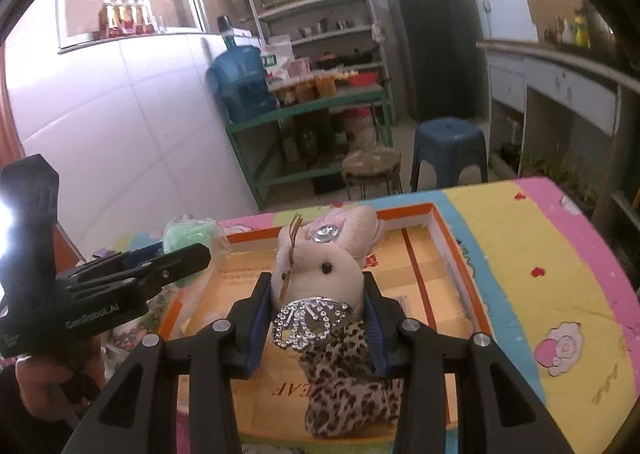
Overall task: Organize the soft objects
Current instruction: 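Carry the green sponge and plush bunny over the box with both tools, then lower the sponge and bunny into the box and open both tools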
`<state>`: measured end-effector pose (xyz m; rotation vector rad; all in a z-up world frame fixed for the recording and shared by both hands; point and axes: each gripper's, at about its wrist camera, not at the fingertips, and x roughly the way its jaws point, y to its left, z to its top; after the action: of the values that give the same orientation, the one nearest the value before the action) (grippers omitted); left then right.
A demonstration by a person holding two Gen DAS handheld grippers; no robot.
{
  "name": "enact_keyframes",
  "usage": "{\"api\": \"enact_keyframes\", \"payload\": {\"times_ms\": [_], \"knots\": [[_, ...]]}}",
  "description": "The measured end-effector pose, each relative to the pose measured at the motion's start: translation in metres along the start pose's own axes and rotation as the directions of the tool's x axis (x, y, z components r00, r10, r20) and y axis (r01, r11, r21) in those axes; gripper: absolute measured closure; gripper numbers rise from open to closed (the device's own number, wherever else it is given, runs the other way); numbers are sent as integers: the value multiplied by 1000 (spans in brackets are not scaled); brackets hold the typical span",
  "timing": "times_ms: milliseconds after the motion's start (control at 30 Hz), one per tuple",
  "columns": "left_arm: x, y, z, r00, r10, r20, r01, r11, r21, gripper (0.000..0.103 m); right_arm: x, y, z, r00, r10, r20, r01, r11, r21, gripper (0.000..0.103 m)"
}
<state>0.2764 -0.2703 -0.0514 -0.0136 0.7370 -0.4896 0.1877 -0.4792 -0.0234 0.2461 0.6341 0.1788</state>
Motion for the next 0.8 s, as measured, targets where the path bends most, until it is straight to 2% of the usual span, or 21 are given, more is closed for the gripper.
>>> {"api": "enact_keyframes", "payload": {"times_ms": [300,633,733,800], "knots": [[42,12,-7,993,-15,-120,8,998,-56,55,38,-15,1,997,-4,-77,7,999,44,60],[69,13,-18,981,-37,-193,21,996,-82,54,62,-25,-8,990,41,-135,-30,996,87,56],[76,12,-21,974,-45,-224,25,996,-90,52,65,-28,-12,988,49,-146,-34,994,103,50],[77,12,-22,973,-39,-229,18,995,-95,45,65,-30,-14,989,36,-143,-21,995,99,36]]}}
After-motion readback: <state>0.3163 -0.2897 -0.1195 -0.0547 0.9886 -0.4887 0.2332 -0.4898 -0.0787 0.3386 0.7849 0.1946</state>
